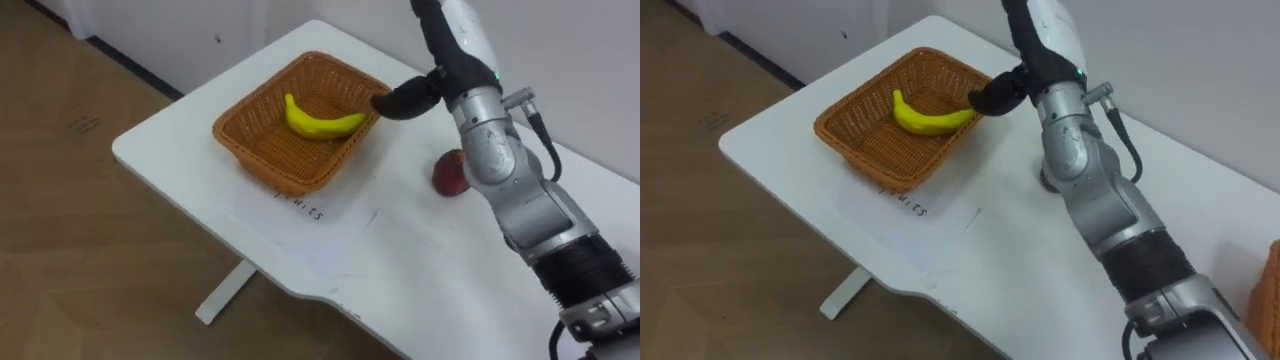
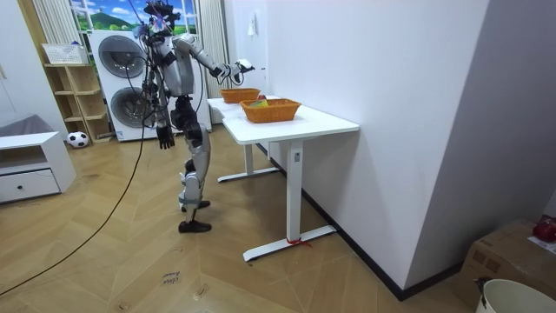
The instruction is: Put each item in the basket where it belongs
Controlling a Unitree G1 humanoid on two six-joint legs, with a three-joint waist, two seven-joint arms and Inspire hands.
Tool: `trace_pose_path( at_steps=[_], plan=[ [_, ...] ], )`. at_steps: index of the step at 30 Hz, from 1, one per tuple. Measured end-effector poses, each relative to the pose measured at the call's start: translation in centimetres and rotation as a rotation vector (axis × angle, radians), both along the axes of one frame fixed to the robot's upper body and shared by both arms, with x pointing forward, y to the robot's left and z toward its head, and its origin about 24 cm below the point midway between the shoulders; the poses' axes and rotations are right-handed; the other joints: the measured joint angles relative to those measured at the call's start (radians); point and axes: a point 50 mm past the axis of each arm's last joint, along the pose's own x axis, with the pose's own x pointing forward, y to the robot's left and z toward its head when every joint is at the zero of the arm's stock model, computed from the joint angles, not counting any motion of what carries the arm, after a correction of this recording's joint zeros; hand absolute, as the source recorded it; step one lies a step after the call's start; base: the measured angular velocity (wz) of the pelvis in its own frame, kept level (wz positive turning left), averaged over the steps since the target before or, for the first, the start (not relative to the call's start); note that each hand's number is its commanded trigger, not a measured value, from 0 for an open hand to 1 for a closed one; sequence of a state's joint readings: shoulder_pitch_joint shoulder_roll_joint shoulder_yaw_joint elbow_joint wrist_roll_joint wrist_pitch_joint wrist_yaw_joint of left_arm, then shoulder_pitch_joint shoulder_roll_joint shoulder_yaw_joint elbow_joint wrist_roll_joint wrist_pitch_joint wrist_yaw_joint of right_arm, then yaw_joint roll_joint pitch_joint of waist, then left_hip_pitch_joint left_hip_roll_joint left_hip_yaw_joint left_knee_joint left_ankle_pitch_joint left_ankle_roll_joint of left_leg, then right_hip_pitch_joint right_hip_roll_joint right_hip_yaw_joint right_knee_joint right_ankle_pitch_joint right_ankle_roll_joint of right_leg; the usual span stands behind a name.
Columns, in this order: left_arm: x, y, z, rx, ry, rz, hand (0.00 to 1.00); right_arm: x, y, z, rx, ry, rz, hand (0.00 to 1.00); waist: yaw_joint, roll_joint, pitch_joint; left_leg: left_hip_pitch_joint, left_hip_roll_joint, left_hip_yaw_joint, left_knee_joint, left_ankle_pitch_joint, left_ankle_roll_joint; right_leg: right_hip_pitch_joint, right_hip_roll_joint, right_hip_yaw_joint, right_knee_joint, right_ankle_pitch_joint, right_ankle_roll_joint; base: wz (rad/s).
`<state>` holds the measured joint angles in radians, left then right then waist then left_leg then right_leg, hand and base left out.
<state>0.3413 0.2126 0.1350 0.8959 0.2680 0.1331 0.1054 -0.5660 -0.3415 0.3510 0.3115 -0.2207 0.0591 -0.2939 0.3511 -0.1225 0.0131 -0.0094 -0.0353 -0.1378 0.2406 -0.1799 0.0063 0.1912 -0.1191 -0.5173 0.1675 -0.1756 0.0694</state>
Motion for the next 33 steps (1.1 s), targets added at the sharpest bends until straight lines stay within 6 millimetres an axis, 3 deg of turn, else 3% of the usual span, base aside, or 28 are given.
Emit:
trace_pose_path(
  at_steps=[4, 8, 13, 19, 25, 33],
  plan=[
    [0.0, -0.3, -0.1, -0.005, 0.000, -0.005, 0.00, 0.1, -1.2, 0.7, 0.064, -0.031, -0.061, 0.00, -0.026, 0.003, 0.0000, -0.001, 0.000, 0.005, 0.000, 0.000, 0.000, 0.000, -0.001, 0.004, 0.001, 0.000, 0.000, -0.02],
    [0.0, -1.0, -0.3, -0.022, -0.002, 0.001, 0.00, 0.2, -1.9, 0.9, 0.163, -0.031, -0.089, 0.00, -0.045, 0.022, -0.0061, 0.001, -0.003, 0.006, -0.002, 0.001, 0.002, 0.000, -0.004, 0.005, 0.002, 0.000, 0.000, -0.01],
    [0.0, -1.4, -0.5, -0.032, -0.003, 0.002, 0.00, 0.2, -2.0, 0.8, 0.202, -0.016, -0.088, 0.00, -0.052, 0.042, -0.0021, 0.005, -0.003, 0.006, -0.004, 0.002, 0.003, 0.003, -0.004, 0.005, 0.001, 0.000, 0.000, 0.00],
    [-0.8, -1.9, -0.8, -0.040, 0.040, -0.013, 0.00, 0.6, -3.7, -1.2, 0.276, 0.074, -0.156, 0.00, -0.054, 0.045, 0.0002, 0.005, -0.006, -0.004, -0.003, 0.004, 0.004, 0.003, -0.005, 0.010, 0.000, -0.001, 0.002, 0.05],
    [-1.6, -2.1, -0.8, -0.044, 0.057, -0.007, 0.00, 0.7, -3.9, -1.6, 0.372, 0.108, -0.158, 0.00, -0.069, 0.046, 0.0005, 0.004, -0.015, -0.004, -0.003, 0.008, 0.008, 0.003, -0.015, -0.005, 0.000, -0.005, 0.009, 0.03],
    [-1.6, -2.7, -1.0, -0.054, 0.058, 0.003, 0.00, 0.7, -4.8, -3.5, 0.396, 0.202, -0.184, 0.00, -0.072, 0.056, 0.0032, 0.004, -0.018, 0.003, -0.003, 0.009, 0.010, 0.002, -0.018, 0.000, 0.000, -0.006, 0.010, 0.00]
  ],
)
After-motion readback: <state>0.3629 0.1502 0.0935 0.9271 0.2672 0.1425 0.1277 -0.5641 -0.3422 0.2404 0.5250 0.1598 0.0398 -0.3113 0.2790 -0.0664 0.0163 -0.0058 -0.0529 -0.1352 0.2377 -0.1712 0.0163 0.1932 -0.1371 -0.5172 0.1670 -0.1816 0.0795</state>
